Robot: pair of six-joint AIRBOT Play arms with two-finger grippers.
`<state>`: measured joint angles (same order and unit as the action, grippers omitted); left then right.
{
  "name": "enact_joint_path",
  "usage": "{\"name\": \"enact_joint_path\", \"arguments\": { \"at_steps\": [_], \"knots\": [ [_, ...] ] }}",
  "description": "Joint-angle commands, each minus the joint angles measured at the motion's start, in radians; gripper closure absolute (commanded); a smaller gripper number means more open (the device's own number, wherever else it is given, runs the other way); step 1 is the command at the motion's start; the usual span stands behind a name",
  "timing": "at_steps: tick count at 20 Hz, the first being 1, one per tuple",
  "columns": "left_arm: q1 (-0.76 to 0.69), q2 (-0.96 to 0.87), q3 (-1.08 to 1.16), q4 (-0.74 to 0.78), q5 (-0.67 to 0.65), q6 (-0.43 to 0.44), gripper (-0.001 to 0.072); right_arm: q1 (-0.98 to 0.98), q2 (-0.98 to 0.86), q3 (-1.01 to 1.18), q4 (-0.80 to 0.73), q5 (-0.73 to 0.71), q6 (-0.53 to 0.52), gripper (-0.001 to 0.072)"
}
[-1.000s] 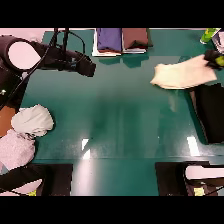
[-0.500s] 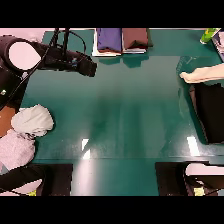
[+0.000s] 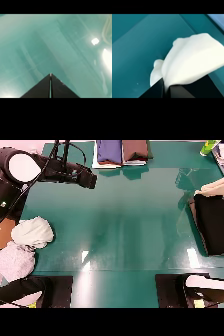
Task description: Fold the shirts.
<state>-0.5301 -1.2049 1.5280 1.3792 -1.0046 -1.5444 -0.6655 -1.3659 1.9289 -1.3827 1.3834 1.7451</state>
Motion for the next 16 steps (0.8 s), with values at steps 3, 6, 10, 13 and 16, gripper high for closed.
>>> {"name": "enact_joint_path", "arguments": {
  "at_steps": [3, 6, 10, 13, 16],
  "knots": [
    [-0.001, -0.001, 0.000, 0.000, -0.001, 0.000, 0.0677, -0.110, 0.196, -0.276, -0.005, 0.042, -0.051, 0.0695],
    [-0.001, -0.001, 0.000, 0.000, -0.002, 0.000, 0.0677, -0.180, 0.315, -0.499, -0.095, 0.037, -0.064, 0.0696],
    [-0.001, -0.001, 0.000, 0.000, -0.009, 0.000, 0.0677, -0.251, 0.443, -0.797, -0.227, -0.011, -0.114, 0.0696],
    [-0.001, -0.001, 0.000, 0.000, -0.010, 0.000, 0.0677, -0.283, 0.479, -0.931, -0.244, -0.034, -0.135, 0.0696],
    [-0.001, -0.001, 0.000, 0.000, -0.010, 0.000, 0.0677, -0.285, 0.483, -1.000, -0.244, -0.041, -0.135, 0.0694]
  ]
}}
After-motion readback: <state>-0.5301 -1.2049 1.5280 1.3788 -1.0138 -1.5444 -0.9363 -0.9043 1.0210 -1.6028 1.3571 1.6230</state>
